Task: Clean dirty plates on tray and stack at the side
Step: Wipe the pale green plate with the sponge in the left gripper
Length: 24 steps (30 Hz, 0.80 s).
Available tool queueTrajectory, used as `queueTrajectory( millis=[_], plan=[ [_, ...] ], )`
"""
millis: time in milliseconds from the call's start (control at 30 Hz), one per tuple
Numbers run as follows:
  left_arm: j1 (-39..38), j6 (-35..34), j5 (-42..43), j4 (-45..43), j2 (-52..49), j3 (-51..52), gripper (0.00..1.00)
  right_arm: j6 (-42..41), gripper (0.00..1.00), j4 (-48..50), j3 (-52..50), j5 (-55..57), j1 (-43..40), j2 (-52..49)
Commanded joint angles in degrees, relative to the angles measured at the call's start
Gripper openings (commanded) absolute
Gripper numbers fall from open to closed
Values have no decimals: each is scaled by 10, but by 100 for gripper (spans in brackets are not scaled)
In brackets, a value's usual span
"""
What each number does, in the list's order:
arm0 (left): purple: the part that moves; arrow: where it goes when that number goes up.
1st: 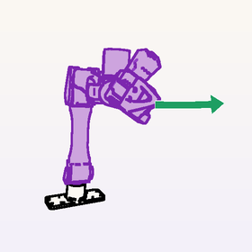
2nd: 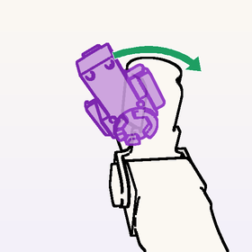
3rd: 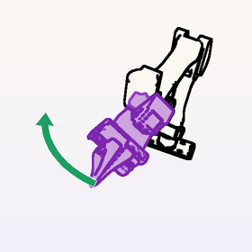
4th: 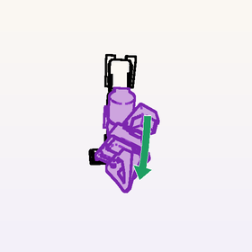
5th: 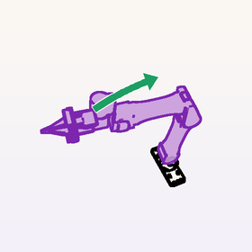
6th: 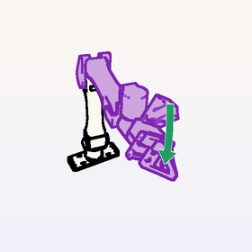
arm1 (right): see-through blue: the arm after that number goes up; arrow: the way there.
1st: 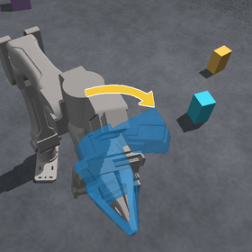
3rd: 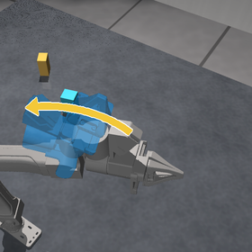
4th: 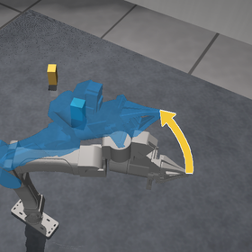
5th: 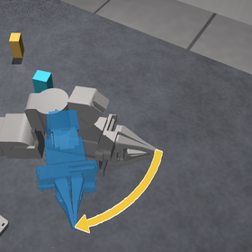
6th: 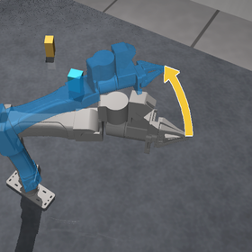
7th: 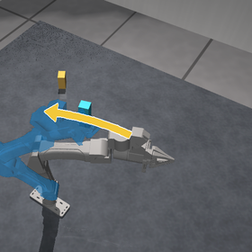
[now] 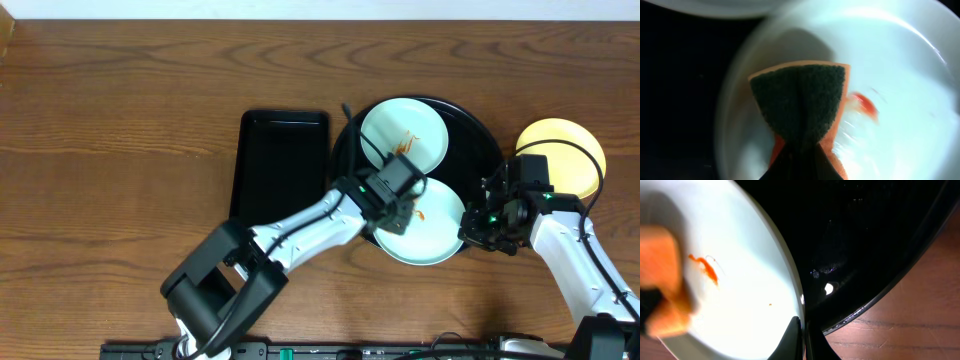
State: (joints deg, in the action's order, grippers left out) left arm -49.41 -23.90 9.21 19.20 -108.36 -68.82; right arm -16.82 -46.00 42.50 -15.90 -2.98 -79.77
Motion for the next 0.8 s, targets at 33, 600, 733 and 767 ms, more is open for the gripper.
queueTrajectory(
  millis=[33, 600, 733, 767],
  plan=[
    [15, 24, 67, 1, 29, -27, 7, -3, 1, -3, -2, -7, 5, -1],
    [-22, 22, 109, -70, -4, -30, 8, -3, 1, -12, -2, -6, 5, -1],
    [-47, 22, 109, -69, -36, -30, 7, -3, 1, -12, -2, -6, 5, -1],
    [-51, 22, 109, -66, -42, -30, 7, -3, 1, -12, -2, -6, 5, -1]
  ],
)
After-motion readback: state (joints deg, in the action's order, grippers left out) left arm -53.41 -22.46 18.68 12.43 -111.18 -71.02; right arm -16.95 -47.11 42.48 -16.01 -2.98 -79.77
